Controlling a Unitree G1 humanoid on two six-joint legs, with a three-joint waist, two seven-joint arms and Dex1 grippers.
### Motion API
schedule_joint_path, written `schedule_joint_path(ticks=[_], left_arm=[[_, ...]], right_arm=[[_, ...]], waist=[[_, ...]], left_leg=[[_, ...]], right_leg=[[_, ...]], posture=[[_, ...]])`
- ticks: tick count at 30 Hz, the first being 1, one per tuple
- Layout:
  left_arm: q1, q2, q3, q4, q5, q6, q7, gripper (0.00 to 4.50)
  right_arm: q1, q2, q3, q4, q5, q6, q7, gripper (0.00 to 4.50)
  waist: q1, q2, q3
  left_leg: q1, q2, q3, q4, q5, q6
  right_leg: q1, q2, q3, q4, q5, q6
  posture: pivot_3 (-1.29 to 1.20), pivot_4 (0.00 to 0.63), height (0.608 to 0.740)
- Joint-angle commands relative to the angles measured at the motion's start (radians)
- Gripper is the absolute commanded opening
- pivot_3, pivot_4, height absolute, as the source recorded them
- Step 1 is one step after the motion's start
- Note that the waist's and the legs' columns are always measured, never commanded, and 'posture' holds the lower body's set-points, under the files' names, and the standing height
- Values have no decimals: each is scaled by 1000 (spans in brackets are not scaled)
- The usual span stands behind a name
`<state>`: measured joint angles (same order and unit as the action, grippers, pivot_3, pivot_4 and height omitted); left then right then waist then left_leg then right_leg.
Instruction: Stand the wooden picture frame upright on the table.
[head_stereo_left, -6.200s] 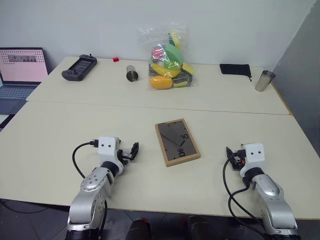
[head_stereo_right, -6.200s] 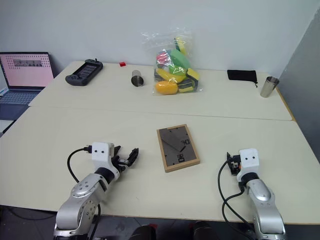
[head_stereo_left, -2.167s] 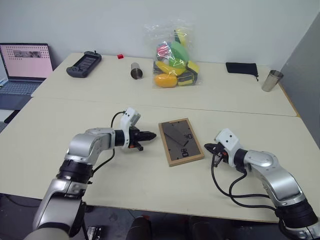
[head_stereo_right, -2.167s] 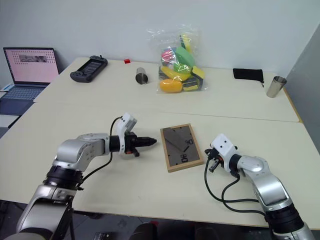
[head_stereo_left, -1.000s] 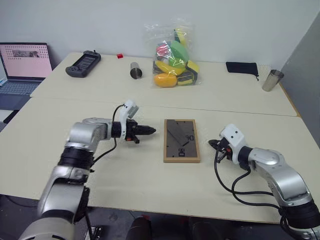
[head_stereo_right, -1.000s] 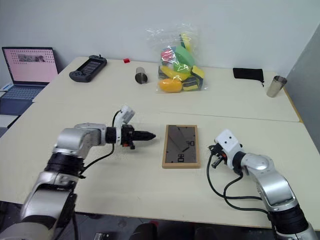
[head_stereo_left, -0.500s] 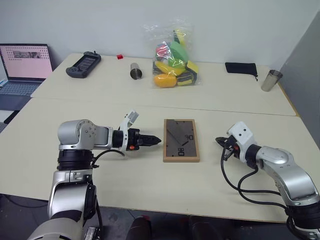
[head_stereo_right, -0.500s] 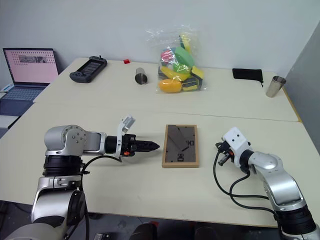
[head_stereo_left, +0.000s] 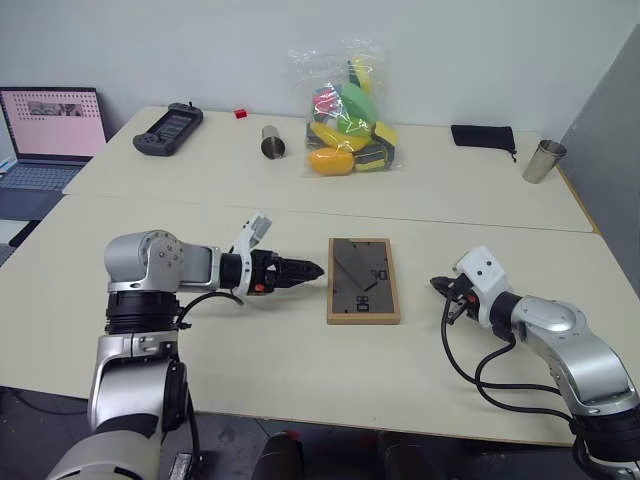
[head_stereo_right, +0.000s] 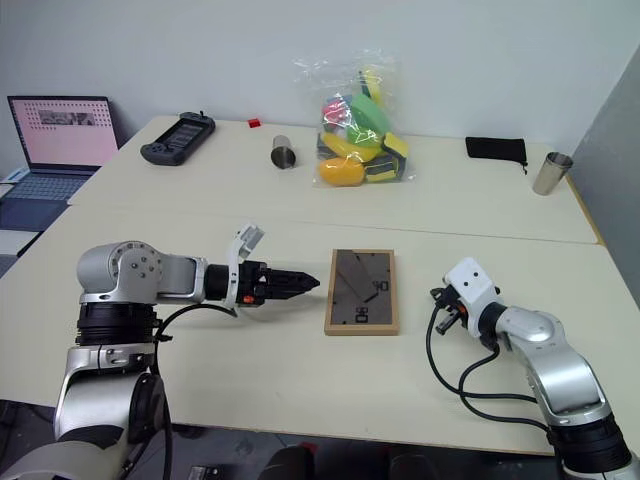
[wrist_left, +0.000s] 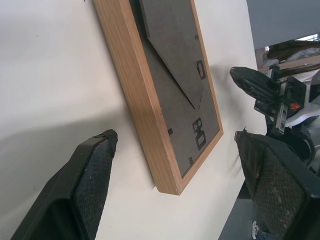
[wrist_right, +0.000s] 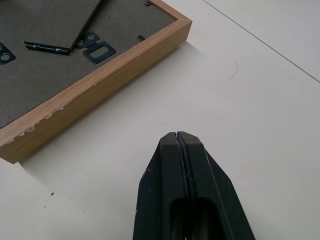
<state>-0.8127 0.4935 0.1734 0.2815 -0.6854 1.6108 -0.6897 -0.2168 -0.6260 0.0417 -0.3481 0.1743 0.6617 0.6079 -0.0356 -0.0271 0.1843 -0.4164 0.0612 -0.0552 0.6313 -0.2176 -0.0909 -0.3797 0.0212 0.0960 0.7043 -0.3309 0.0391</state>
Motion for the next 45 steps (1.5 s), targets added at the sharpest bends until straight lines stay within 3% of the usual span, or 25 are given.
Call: schedule_joint_path(ticks=[1, 11, 22, 32, 39, 45], left_arm=[[-4, -30, 26, -3, -36, 4, 46, 3923], [-5, -89, 57, 20, -68, 4, 142, 3923], [2, -114, 97, 72, -119, 4, 270, 3923], [12, -104, 76, 125, -151, 4, 367, 3923], [5, -154, 92, 136, -160, 4, 409, 3923], [10, -145, 96, 131, -189, 4, 426, 3923]], right_arm=[[-39, -13, 12, -30, -20, -21, 2, 0], [-94, -90, 144, 14, -38, -109, 184, 0], [-177, 27, 190, 91, -54, -121, 156, 0], [-203, 69, 183, 107, -79, -126, 125, 0], [-247, 114, 196, 111, -92, -110, 94, 0], [-215, 11, 163, 135, -128, -158, 132, 0]], waist=[[0, 0, 0], [0, 0, 0], [-4, 0, 0], [-4, 0, 0], [-4, 0, 0], [6, 0, -1]], left_leg=[[0, 0, 0, 0, 0, 0], [0, 0, 0, 0, 0, 0], [0, 0, 0, 1, 1, -1], [1, 0, 0, 1, 1, -1], [2, -1, 0, 1, 1, -1], [1, -3, 0, 2, 1, -1]], right_leg=[[0, 0, 0, 0, 0, 0], [0, 0, 0, 0, 0, 0], [0, -1, 0, 1, 0, 0], [0, -1, 0, 2, 0, 0], [0, -1, 0, 3, 0, 0], [1, -4, 0, 3, 0, 0]], posture=[[0, 150, 740], [0, 150, 740], [0, 150, 740], [0, 150, 740], [0, 150, 740], [0, 150, 740]])
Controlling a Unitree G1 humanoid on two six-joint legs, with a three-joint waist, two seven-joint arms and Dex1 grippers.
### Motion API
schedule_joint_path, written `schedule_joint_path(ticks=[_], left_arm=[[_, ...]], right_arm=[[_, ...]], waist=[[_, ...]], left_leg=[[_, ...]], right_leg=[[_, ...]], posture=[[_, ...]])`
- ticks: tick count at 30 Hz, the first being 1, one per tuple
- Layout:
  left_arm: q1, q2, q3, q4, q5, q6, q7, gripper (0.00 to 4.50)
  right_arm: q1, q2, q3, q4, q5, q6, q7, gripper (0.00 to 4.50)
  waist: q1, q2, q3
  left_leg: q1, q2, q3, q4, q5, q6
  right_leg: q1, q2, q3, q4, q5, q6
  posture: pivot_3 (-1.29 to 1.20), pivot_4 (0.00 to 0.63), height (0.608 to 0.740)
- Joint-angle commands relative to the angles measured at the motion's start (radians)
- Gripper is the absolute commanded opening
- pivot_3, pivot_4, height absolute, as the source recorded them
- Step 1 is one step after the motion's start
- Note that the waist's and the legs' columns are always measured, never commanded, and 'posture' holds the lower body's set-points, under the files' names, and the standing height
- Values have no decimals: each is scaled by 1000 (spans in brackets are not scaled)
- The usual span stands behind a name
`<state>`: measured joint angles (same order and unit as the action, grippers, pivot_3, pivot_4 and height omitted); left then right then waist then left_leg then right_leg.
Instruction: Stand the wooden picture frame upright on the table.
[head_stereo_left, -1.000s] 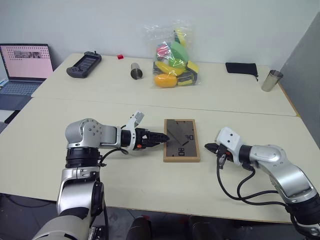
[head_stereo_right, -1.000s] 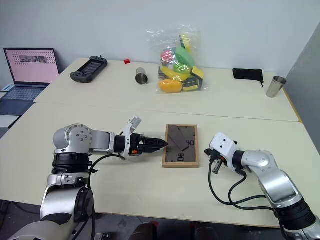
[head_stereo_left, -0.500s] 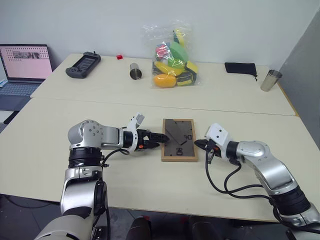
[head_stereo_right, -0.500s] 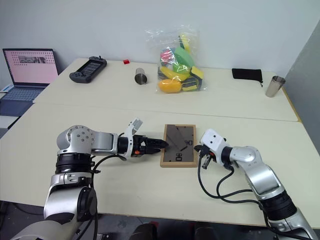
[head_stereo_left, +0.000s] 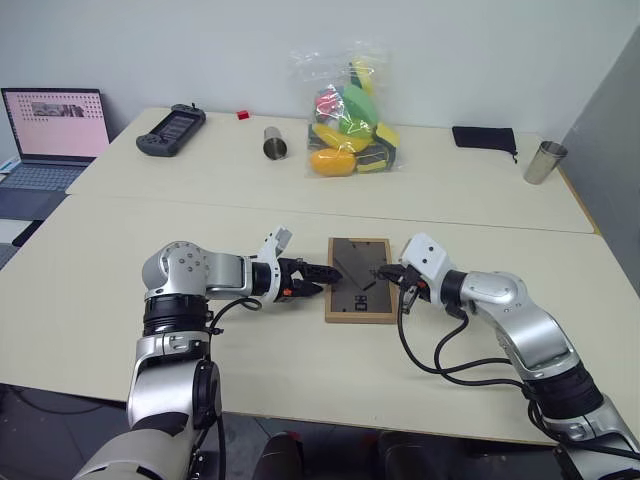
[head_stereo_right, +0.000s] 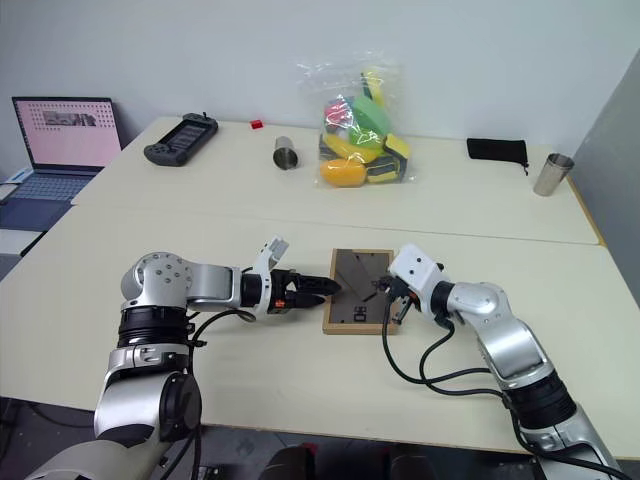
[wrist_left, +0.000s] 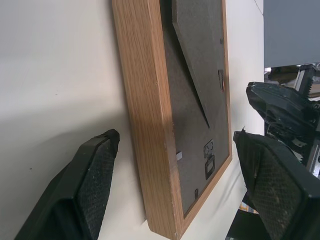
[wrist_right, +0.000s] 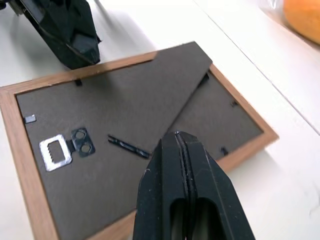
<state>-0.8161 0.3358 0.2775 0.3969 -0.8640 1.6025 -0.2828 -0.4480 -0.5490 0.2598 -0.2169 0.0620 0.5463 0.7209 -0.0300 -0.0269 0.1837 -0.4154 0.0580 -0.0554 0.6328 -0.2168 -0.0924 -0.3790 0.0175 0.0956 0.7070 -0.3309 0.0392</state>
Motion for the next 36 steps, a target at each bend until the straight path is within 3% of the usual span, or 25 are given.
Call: schedule_joint_path(ticks=[1, 8, 23, 36], left_arm=[[12, 18, -4, 18, -9, 12, 21, 3923], [6, 32, 11, 24, -17, 12, 30, 3923], [-11, 24, 16, 32, -28, 12, 49, 3923], [-11, 37, 2, 31, -48, 12, 30, 3923]], right_arm=[[26, -88, -67, 16, -18, -56, 25, 0], [100, -131, -89, 67, -15, -121, 26, 0], [-2, 165, 28, 58, -13, -35, -69, 0], [-1, 154, 18, 48, -26, -23, -53, 0]], waist=[[0, 0, 0], [-10, 0, 0], [-21, 0, 0], [-21, 0, 0]], left_leg=[[0, -1, 0, 0, 0, 0], [1, -1, 0, -1, 0, 0], [1, -1, -1, 0, 1, -1], [2, -1, -1, -1, 0, -1]], right_leg=[[0, -1, 0, 0, 0, 0], [1, -1, 0, -1, 0, 0], [0, -1, 0, 2, 0, 0], [0, -1, 0, 3, 0, 0]], posture=[[0, 150, 740], [0, 150, 740], [0, 150, 740], [0, 150, 740]])
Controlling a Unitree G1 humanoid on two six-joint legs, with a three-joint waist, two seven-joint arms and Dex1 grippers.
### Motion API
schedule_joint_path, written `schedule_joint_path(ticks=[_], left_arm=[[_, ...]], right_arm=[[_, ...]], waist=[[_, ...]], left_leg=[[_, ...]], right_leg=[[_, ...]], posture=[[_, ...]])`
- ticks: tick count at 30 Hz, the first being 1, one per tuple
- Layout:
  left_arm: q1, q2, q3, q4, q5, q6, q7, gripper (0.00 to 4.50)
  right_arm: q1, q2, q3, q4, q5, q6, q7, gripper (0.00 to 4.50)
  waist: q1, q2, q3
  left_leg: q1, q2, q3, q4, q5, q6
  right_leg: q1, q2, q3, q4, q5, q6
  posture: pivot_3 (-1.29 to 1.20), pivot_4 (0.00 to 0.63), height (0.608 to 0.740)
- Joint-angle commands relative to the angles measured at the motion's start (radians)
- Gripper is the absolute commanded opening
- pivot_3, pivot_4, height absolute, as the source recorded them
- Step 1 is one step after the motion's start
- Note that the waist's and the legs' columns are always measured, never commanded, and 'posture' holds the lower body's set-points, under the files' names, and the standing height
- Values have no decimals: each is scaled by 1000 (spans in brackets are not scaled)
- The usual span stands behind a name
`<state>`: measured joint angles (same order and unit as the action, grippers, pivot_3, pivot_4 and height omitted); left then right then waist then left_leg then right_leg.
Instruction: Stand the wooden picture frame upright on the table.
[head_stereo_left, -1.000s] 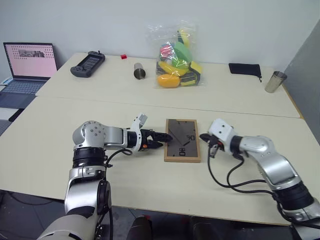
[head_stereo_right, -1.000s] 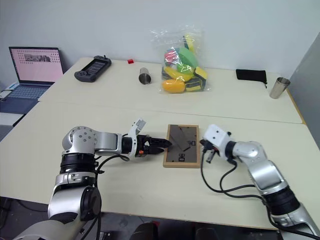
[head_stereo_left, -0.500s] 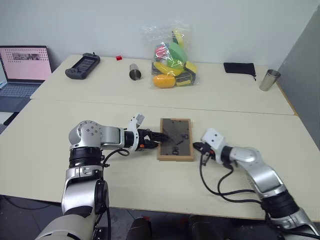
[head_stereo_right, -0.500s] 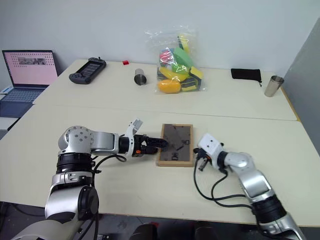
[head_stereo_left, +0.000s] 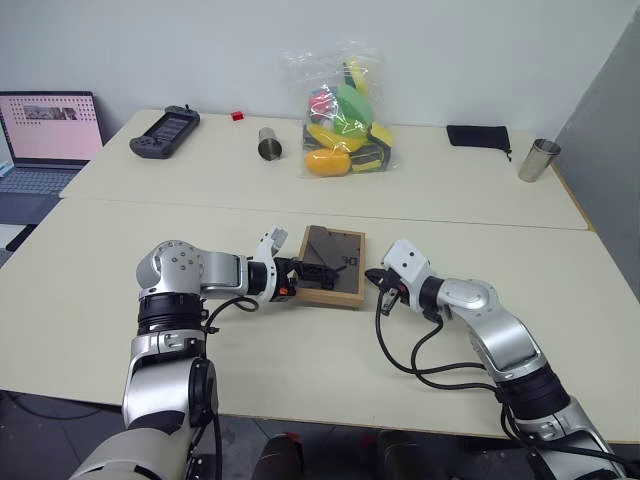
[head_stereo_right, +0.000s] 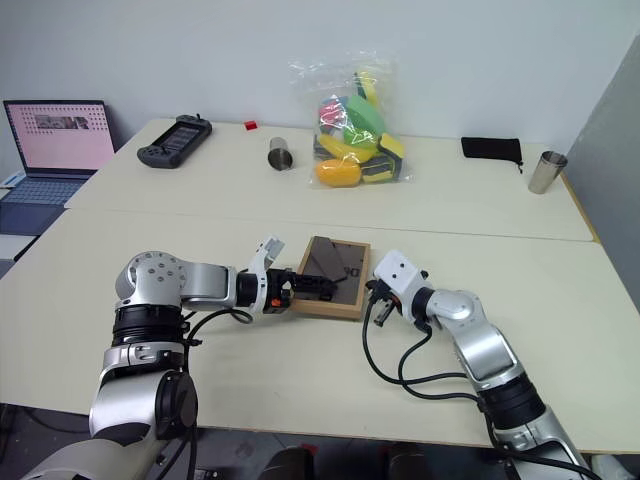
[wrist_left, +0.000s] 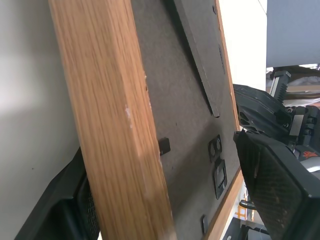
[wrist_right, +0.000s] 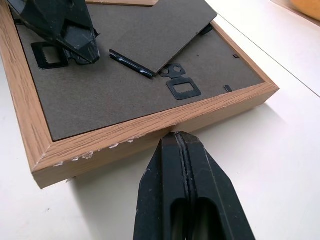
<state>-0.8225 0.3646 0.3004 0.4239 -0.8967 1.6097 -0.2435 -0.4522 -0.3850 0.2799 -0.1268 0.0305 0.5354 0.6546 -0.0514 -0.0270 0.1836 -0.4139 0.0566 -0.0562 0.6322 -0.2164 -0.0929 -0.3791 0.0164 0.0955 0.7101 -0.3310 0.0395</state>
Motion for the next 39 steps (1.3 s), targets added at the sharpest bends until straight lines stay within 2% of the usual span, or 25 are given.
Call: schedule_joint_path(ticks=[1, 5, 8, 20, 24, 25, 33, 35, 39], left_arm=[[-1, 17, -33, 0, -29, 5, -22, 3923], [20, 87, -115, -33, -112, 5, -140, 3923], [11, 133, -131, 9, -108, 5, -207, 3923], [-3, 126, -136, 27, -10, 5, -283, 3923], [-1, 113, -128, 23, 6, 5, -289, 3355], [-1, 112, -126, 22, 3, 5, -291, 3044], [-11, 110, -115, 26, -9, 5, -303, 1590], [-11, 111, -118, 25, -13, 5, -308, 1342], [-11, 114, -130, 33, -10, 5, -303, 1318]], right_arm=[[6, -13, -4, -44, 6, -13, 14, 0], [11, -24, -8, -44, 2, -14, 18, 0], [13, -29, -10, -44, 0, -16, 20, 0], [13, -38, -14, -61, 6, -7, 27, 0], [14, -40, -16, -64, 7, -6, 27, 0], [15, -40, -17, -66, 7, -5, 27, 0], [16, -38, -18, -75, 10, 4, 25, 0], [17, -38, -18, -76, 10, 3, 24, 0], [19, -40, -18, -79, 9, 2, 23, 0]], waist=[[0, 0, 0], [-3, 0, 0], [-4, 0, 0], [-5, 0, 0], [-5, 0, 0], [-5, 0, 0], [-5, 0, 0], [-5, 0, 0], [-5, 0, 0]], left_leg=[[0, 0, 0, 0, 0, 0], [0, 0, 0, 0, 0, 0], [-1, 0, 0, -1, 0, 0], [-1, 0, 0, -1, 0, 0], [-1, 0, 0, -1, 0, 0], [-1, 0, 0, -1, 0, 0], [-2, 0, 0, -1, 0, 0], [-2, 0, 0, -1, 0, 0], [-2, 0, 0, -1, 0, 0]], right_leg=[[0, 0, 0, 0, 0, 0], [-1, 0, 0, 0, 0, 0], [-2, 0, 0, 0, 0, 0], [-2, 0, 0, 0, 0, 0], [-2, 0, 0, 0, 0, 0], [-2, 0, 0, 0, 0, 0], [-3, 0, 0, 0, 0, 0], [-3, 0, 0, 0, 0, 0], [-3, 0, 0, 0, 0, 0]], posture=[[0, 150, 740], [0, 150, 740], [0, 150, 740], [0, 150, 740], [0, 150, 740], [0, 150, 740], [0, 150, 740], [0, 150, 740], [0, 150, 740]])
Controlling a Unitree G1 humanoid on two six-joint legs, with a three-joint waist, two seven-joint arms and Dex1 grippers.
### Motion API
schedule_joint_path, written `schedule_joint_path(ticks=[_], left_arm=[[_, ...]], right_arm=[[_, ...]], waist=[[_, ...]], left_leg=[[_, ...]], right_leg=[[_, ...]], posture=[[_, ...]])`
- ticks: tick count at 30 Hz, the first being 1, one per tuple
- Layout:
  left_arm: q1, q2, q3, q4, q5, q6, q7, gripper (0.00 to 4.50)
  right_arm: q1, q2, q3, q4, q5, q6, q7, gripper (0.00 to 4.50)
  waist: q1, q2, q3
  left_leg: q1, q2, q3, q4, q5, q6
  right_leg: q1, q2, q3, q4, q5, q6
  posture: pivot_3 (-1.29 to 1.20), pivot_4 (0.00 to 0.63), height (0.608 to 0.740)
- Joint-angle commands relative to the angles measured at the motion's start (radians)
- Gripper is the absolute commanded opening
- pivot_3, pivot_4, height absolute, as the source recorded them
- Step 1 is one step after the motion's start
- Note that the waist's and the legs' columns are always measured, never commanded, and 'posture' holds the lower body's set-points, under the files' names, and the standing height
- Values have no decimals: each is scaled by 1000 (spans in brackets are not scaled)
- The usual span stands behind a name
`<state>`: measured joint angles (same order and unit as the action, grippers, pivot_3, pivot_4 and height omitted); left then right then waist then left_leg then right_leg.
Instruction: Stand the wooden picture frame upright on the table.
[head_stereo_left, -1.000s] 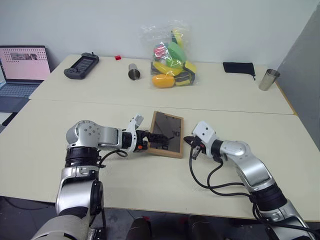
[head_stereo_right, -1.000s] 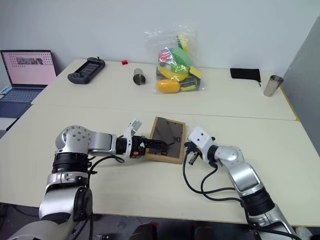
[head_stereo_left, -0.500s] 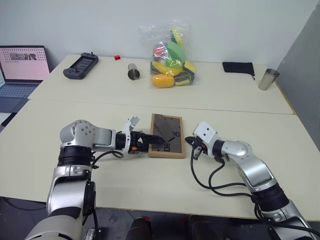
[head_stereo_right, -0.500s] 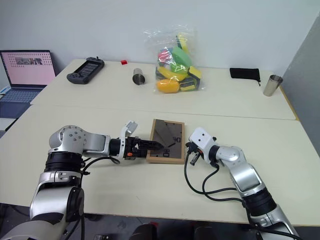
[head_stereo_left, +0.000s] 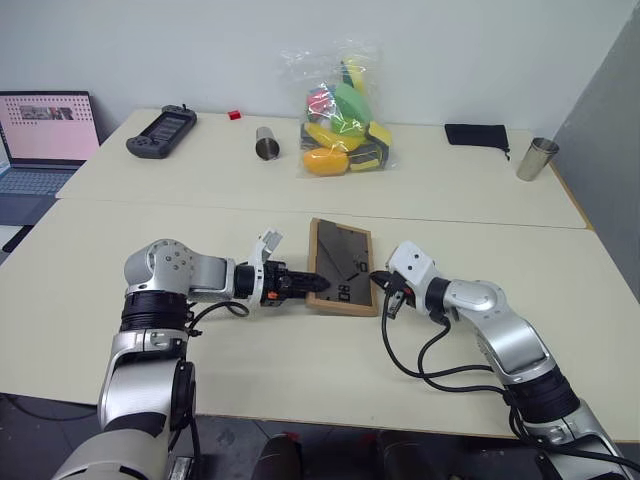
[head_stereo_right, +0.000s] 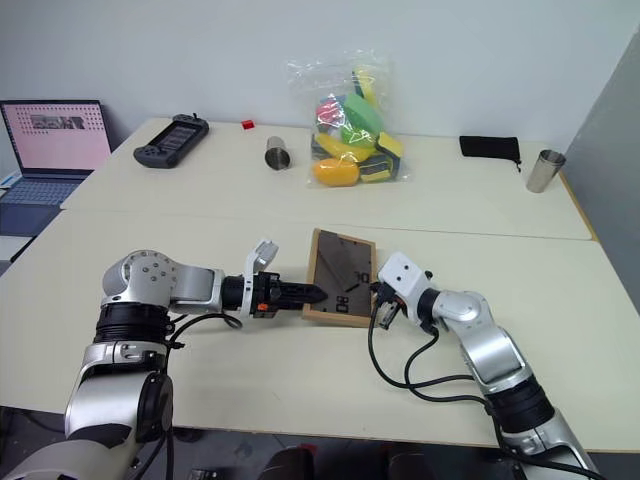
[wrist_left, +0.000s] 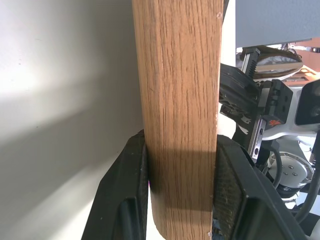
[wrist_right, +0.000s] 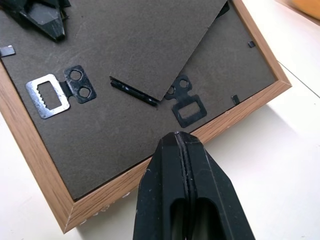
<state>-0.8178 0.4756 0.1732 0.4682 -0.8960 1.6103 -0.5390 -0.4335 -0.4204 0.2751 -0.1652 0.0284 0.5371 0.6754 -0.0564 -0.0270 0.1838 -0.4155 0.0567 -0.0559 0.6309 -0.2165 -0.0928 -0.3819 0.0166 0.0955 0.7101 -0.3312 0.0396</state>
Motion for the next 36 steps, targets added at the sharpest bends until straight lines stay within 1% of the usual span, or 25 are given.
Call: schedule_joint_path(ticks=[1, 5, 12, 14, 18, 20, 21, 22, 26, 28, 33, 36], left_arm=[[-15, 5, -9, -13, -8, 4, -7, 1318], [-13, 2, -8, -17, 7, 4, -3, 1318], [0, 15, -33, -68, 42, -34, -49, 1318], [7, 30, -60, -85, 58, -66, -80, 1318], [32, 85, -159, -152, 100, -189, -208, 1318], [41, 113, -199, -189, 114, -250, -281, 1318], [40, 127, -210, -209, 115, -280, -322, 1318], [37, 137, -214, -223, 115, -304, -356, 1318], [19, 154, -221, -231, 120, -344, -427, 1318], [4, 156, -210, -227, 114, -340, -447, 1318], [-9, 156, -202, -241, 114, -360, -489, 1318], [-13, 161, -227, -257, 147, -412, -510, 1318]], right_arm=[[2, -5, -14, -42, 11, 0, 3, 0], [6, -18, -20, -49, 7, -7, 5, 0], [-1, -96, -79, -111, 54, 25, 62, 0], [-14, -113, -104, -130, 83, 52, 78, 0], [-68, -136, -158, -152, 141, 134, 91, 0], [-93, -138, -177, -155, 168, 169, 93, 360], [-108, -141, -184, -151, 177, 179, 98, 432], [-120, -144, -186, -148, 183, 186, 100, 749], [-160, -149, -195, -141, 211, 213, 102, 1542], [-183, -154, -197, -136, 228, 219, 108, 2045], [-216, -169, -196, -128, 258, 239, 119, 2045], [-270, -168, -229, -141, 324, 310, 133, 2045]], waist=[[0, 0, 0], [0, 0, 0], [1, 0, 0], [0, 0, 0], [-1, 0, 0], [-1, 0, 0], [-1, 0, 0], [-1, 0, 0], [0, 0, 0], [1, 0, 1], [1, 0, 1], [0, 1, 1]], left_leg=[[0, 0, 0, 0, 0, 0], [0, 0, 0, 0, 0, 0], [0, 0, 0, 0, 0, 0], [0, 0, 0, 0, 0, 0], [0, 0, 0, 0, 0, 0], [0, 0, 0, -1, 0, 0], [0, 0, 0, -1, 0, 0], [0, 0, 0, -1, 0, 0], [-2, 0, 1, -1, 0, 0], [-3, 0, 1, -1, 0, 0], [-5, 0, 1, -1, 0, 0], [-6, 0, 1, -1, 0, 0]], right_leg=[[0, 0, 0, 0, 0, 0], [0, 0, 0, 0, 0, 0], [0, 0, 0, 0, 0, 0], [0, 0, 0, 0, 0, 0], [0, 0, 0, 0, 0, 0], [0, 0, 0, 0, 0, 0], [0, 0, 0, 0, 0, 0], [0, 0, 0, 0, 0, 0], [-2, 0, 0, -1, 0, 0], [-3, 0, 1, -2, 0, 0], [-4, 0, 0, -3, 0, 0], [-5, 0, 1, -4, 0, 0]], posture=[[0, 150, 740], [0, 150, 740], [0, 150, 740], [0, 150, 740], [0, 150, 740], [0, 150, 740], [0, 150, 740], [0, 150, 740], [0, 150, 740], [0, 150, 740], [0, 150, 740], [0, 150, 740]])
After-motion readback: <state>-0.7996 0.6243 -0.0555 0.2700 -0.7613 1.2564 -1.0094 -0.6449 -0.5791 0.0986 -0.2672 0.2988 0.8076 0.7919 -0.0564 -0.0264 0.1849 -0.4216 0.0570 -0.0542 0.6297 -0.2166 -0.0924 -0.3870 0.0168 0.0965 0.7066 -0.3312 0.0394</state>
